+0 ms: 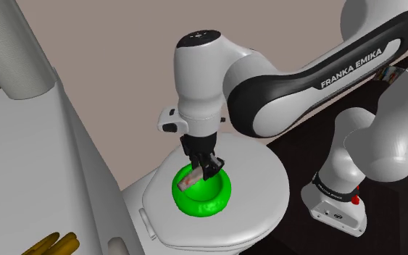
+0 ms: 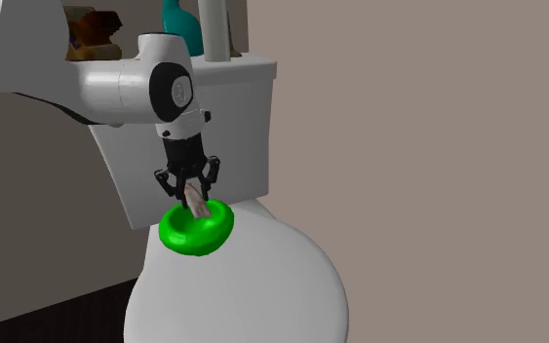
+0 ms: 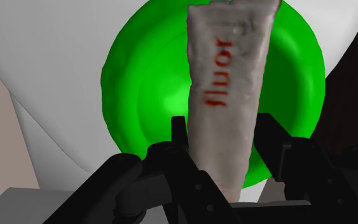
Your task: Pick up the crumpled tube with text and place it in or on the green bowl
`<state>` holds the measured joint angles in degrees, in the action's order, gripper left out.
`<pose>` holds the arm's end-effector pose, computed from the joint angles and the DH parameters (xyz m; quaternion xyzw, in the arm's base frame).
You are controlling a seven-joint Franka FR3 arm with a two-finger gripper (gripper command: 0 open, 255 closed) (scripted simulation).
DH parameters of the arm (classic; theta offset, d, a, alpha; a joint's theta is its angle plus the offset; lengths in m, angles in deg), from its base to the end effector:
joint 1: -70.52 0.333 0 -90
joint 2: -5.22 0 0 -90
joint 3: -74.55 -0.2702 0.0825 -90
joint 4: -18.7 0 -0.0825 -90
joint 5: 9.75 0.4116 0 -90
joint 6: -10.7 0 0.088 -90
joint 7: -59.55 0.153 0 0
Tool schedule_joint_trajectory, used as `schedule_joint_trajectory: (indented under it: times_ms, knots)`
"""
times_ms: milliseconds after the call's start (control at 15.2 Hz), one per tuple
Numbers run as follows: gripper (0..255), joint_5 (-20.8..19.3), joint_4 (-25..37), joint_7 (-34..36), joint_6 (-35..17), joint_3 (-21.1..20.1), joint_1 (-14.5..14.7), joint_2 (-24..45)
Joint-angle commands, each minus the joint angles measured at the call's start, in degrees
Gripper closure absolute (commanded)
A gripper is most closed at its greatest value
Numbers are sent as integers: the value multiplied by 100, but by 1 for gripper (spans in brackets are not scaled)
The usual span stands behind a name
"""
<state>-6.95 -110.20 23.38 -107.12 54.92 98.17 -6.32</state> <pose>0.3513 0.3830 0.3399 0.7560 0.6545 -0.0002 0.0121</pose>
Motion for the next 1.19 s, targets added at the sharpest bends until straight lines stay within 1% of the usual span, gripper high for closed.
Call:
schedule_joint_trajectory:
  times_ms: [0, 396, 924, 990, 1122]
  knots:
    - [255, -18, -95, 22, -164, -16, 1, 68]
    - [255, -92, -408, 93, -702, -58, -5, 305]
    - [255, -91, -408, 92, -702, -60, -6, 305]
    - [0, -90, -414, 90, -704, -59, -6, 300]
    - [0, -90, -419, 85, -708, -56, -9, 299]
